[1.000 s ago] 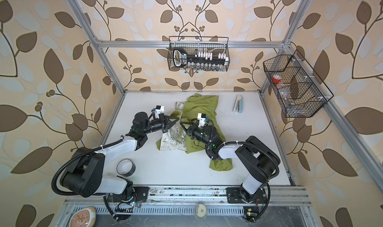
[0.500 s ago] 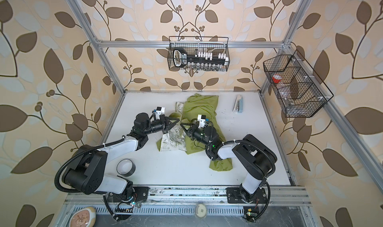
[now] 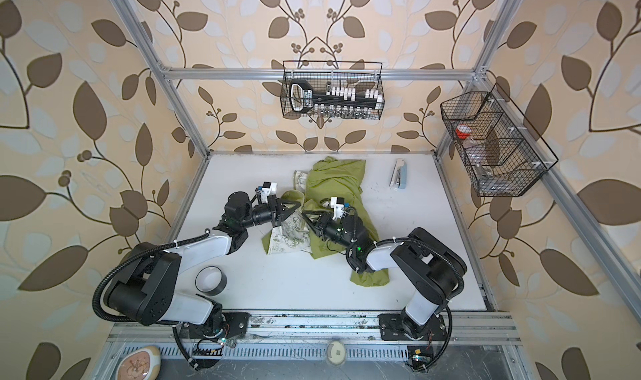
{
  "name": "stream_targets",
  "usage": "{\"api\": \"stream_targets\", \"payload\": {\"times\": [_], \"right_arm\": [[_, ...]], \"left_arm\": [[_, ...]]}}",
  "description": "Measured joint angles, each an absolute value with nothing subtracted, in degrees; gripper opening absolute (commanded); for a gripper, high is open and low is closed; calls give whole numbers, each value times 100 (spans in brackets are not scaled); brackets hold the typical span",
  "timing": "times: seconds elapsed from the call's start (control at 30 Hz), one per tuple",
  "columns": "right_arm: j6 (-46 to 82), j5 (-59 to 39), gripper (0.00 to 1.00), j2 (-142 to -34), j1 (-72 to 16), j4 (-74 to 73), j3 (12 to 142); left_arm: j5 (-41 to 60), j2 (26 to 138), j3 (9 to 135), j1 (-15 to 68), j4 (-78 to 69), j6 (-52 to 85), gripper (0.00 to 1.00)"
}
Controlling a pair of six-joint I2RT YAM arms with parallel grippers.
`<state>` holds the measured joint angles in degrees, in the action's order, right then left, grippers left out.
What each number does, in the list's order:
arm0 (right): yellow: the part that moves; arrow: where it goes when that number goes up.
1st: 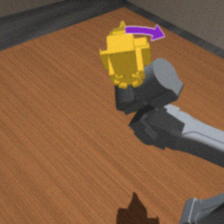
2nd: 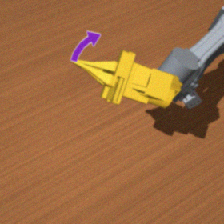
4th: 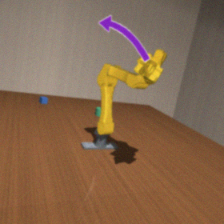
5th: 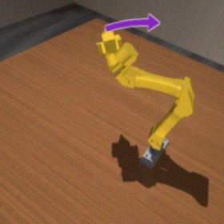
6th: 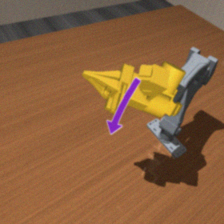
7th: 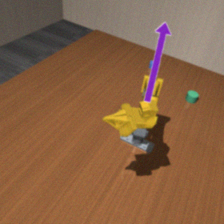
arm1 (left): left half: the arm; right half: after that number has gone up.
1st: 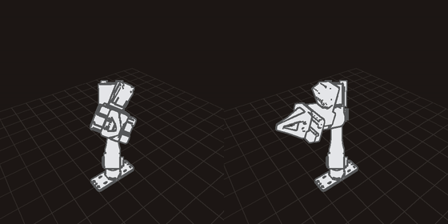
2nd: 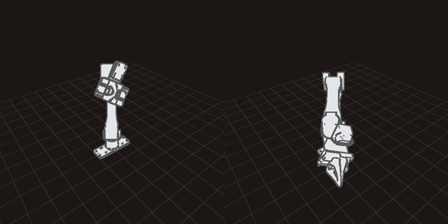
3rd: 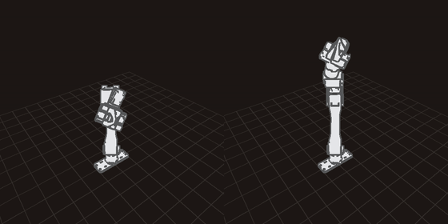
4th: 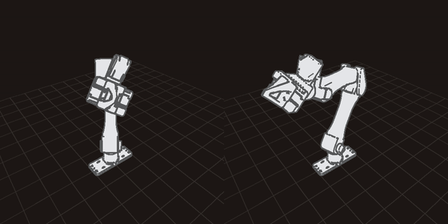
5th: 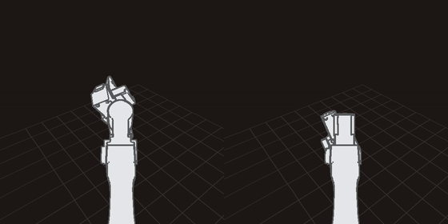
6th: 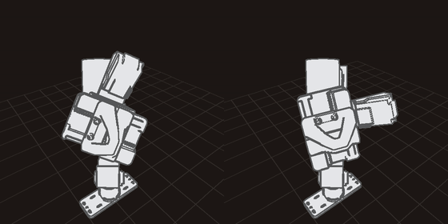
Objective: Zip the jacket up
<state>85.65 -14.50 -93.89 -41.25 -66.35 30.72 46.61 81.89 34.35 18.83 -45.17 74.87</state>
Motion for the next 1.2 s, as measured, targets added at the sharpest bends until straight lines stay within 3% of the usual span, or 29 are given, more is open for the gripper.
{"api": "stream_targets", "payload": {"times": [0.2, 0.37, 0.47, 0.6, 0.8, 0.9, 1.2], "right_arm": [[8016, -1575, 45, -8294, -4300, -5559, 2939], [6910, -1525, 56, -6696, -4259, -3448, 2998], [6051, -1310, 66, -5942, -3929, -1745, 3463], [5057, -950, 69, -5758, -3085, 10, 4451], [3986, -482, 73, -6755, -2228, 1389, 5509], [3667, -276, 86, -7721, -2204, 1765, 6147], [3205, 436, 88, -10768, -2311, 2438, 8709]], "left_arm": [[4762, 8187, 3435, 1883, -4519, 7487, 0], [4812, 8178, 3382, 1883, -4525, 7491, 0], [4882, 8121, 3240, 1883, -4506, 7494, 0], [4950, 7878, 2998, 1883, -4198, 7441, 0], [4960, 7380, 2600, 1957, -3507, 7203, 0], [4965, 7279, 2375, 2008, -3319, 7170, 0], [4958, 7266, 2106, 2110, -3085, 7085, 0]]}}
